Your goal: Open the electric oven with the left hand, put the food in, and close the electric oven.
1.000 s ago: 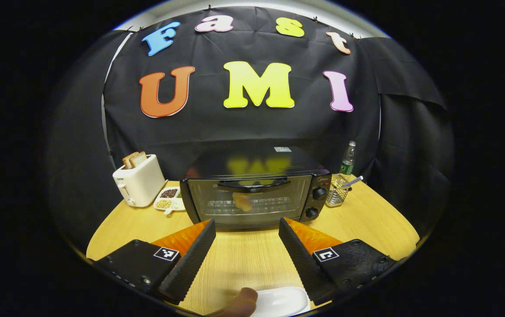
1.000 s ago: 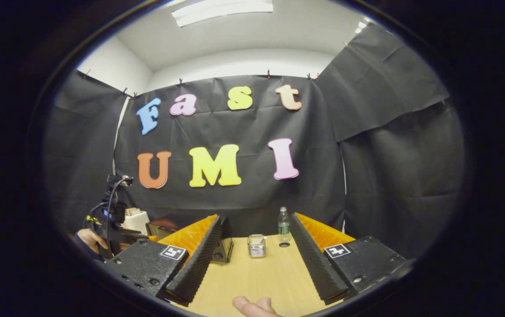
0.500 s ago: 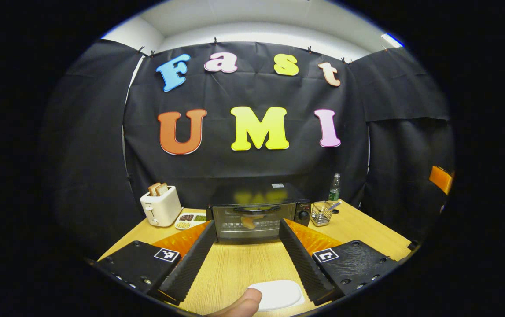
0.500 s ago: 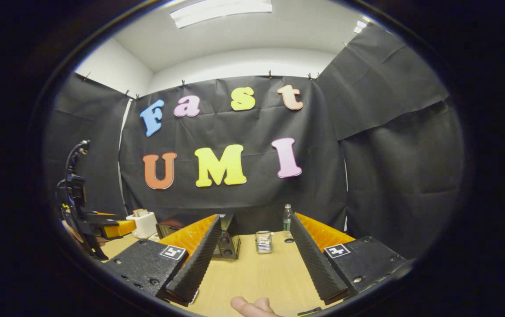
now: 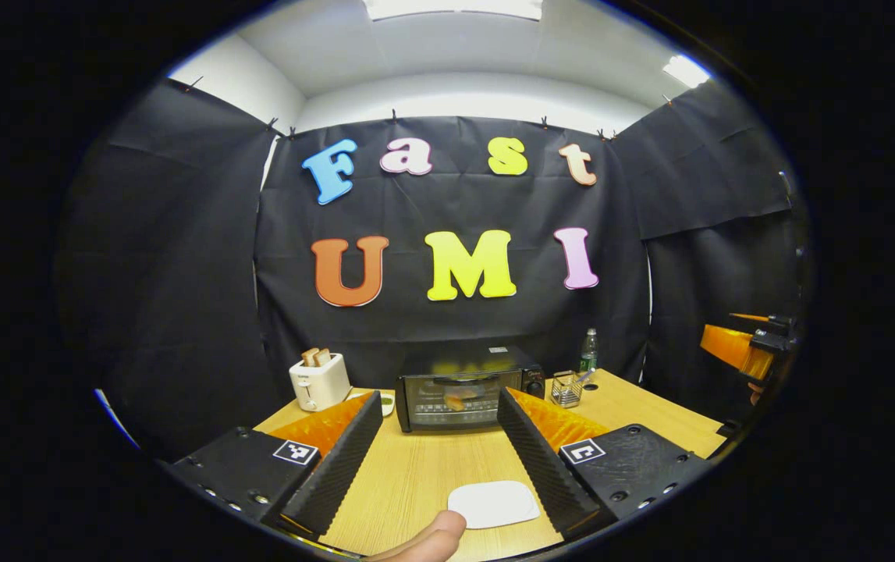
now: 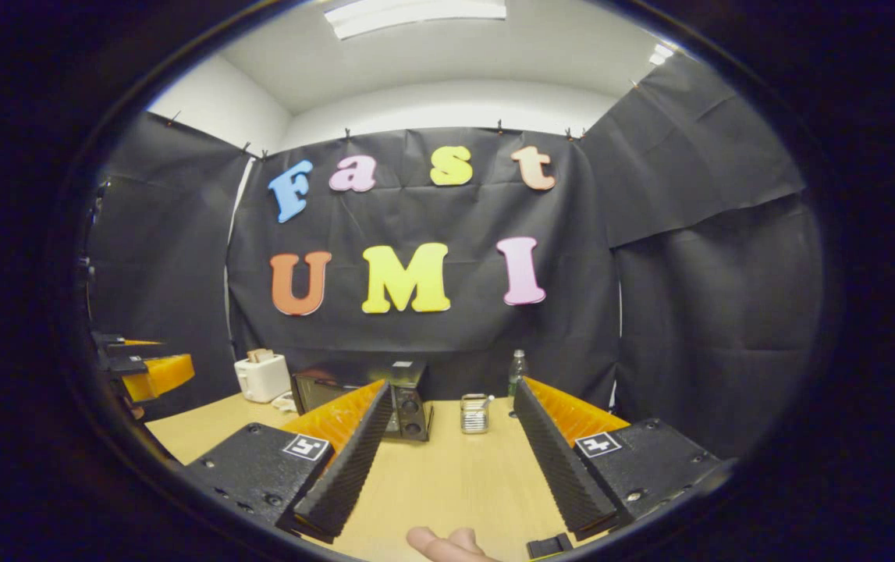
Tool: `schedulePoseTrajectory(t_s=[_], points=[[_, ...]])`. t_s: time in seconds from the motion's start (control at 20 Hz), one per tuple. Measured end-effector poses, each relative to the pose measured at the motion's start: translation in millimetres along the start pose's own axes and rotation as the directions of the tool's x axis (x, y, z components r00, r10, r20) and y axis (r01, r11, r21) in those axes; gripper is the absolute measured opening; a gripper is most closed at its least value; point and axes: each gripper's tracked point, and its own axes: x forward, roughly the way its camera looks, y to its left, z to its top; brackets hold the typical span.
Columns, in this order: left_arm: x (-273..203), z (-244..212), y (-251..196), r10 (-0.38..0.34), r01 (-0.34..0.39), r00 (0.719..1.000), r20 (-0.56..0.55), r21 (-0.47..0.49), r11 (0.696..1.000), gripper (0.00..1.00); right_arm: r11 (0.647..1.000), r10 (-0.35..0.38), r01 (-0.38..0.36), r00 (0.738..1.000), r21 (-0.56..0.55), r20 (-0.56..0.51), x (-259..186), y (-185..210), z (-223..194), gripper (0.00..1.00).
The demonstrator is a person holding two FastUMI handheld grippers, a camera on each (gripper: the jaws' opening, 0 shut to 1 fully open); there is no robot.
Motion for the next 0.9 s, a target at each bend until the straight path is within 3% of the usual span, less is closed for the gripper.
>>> schedulePoseTrajectory(t_s=[0.25, 0.45, 0.9], points=[[-33, 6, 7, 0.001, -0.001, 1.0, 0.003, -0.026, 1.0, 0.97, 1.0, -0.022, 0.022, 1.0, -0.02, 0.007, -22, -1, 4, 0.96], [-35, 7, -12, -0.049, 0.049, 0.999, -0.003, -0.015, 0.999, 0.94, 0.999, -0.038, 0.038, 0.999, -0.03, 0.009, -31, -6, 6, 0.96], [-42, 10, -21, -0.062, 0.062, 0.998, 0.005, 0.005, 0.998, 0.96, 0.998, -0.057, 0.057, 0.998, -0.013, 0.024, -45, -15, 13, 0.96]])
